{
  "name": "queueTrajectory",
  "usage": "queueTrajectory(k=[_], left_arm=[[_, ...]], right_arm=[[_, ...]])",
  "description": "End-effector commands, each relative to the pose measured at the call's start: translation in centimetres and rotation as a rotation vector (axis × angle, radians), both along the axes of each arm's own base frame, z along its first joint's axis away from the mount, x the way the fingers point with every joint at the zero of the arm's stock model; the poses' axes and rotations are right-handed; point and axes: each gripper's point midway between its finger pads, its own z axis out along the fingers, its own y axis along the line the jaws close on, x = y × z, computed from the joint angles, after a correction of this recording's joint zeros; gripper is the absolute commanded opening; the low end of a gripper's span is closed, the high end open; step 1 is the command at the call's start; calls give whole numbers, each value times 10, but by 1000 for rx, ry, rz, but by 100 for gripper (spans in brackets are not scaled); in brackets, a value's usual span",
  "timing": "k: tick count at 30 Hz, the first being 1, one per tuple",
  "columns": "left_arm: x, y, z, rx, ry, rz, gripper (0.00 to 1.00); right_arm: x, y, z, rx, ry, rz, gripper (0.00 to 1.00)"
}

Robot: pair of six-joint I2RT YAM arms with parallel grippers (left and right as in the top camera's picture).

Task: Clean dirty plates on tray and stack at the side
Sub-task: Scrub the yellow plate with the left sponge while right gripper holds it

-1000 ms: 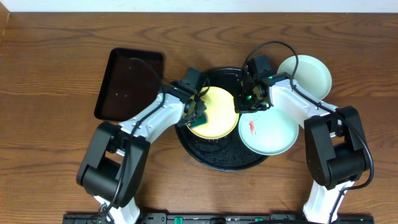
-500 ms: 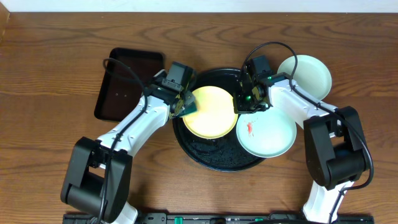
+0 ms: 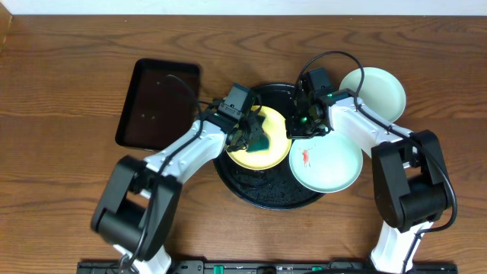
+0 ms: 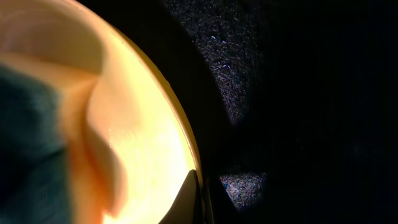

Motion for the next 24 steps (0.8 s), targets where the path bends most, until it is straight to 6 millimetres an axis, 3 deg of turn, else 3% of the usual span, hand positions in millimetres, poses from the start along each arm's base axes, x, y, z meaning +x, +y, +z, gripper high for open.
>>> queueTrajectory(k=[1,4,7,11,15,20,24], left_arm=[[-4,11,-26,70,43,10,7],[-11,24,-37,135,75,25,8],[-19,47,-42,250,103,60,8],[-36,91,-45,397,182,242,8],[-37,111,-42,423,213,294,7],[-27,129,-25,402,183,323,7],[-17,148,11,390,100,344,8]], right_arm=[[3,-15,-9,-57,2,-40,1],[3,-15,-9,-57,2,-40,1],[3,-15,-9,-58,4,-40,1],[3,-15,-9,-59,5,-40,1],[3,-15,-9,-59,5,-40,1],[1,-16,-9,-61,11,-40,1],[1,-16,-9,-61,12,-40,1]])
